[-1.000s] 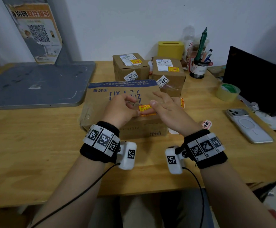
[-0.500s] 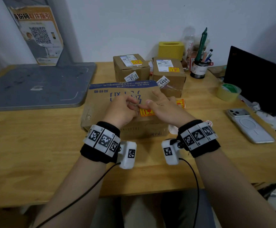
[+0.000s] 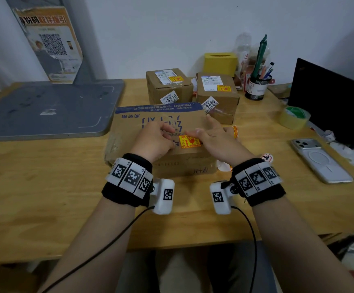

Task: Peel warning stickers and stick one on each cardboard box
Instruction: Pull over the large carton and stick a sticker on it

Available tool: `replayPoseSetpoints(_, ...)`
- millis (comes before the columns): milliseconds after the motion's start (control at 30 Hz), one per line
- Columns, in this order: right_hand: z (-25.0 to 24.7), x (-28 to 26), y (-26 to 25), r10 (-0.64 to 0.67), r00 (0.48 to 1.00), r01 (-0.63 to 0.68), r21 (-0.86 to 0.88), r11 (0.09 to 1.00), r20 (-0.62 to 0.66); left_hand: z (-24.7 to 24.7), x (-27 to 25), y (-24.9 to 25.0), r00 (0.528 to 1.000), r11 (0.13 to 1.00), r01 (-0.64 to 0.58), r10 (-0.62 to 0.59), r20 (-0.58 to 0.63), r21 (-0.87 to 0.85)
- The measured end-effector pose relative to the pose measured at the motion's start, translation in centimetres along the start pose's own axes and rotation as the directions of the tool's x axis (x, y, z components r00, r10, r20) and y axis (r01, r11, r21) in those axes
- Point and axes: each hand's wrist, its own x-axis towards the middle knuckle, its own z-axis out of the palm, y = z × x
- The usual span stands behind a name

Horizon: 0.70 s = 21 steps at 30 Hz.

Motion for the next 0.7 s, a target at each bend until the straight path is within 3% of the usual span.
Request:
replayPoseSetpoints(300, -0.7, -1.5, 1.5, -0.075, 0.996, 0.074, 0.028, 0.997, 0.043, 0.1, 0.0, 0.0, 1.000, 1.000, -0.011, 0.011, -0.006, 0.009)
replayPoseSetpoints(433, -0.4, 0.2, 2.1, -0.006, 1.000, 0.007, 0.003, 1.000, -0.022, -0.1, -0.3, 0.2, 1.000, 1.000, -0.018, 0.018, -0.008, 0.018)
replayPoseSetpoints(533, -0.1, 1.4, 2.9, -0.038, 0.999, 0.039, 0.023, 0.999, -0.017, -0.3, -0.3, 0.2, 1.000, 1.000, -0.017, 0.017, -0.004, -0.005)
replayPoseSetpoints(700, -0.6, 0.0, 2.7, -0.006, 1.000, 0.006, 0.016, 1.000, -0.008, -0.3, -0.4, 0.1, 1.000, 0.999, -0.008, 0.008, -0.006, -0.034)
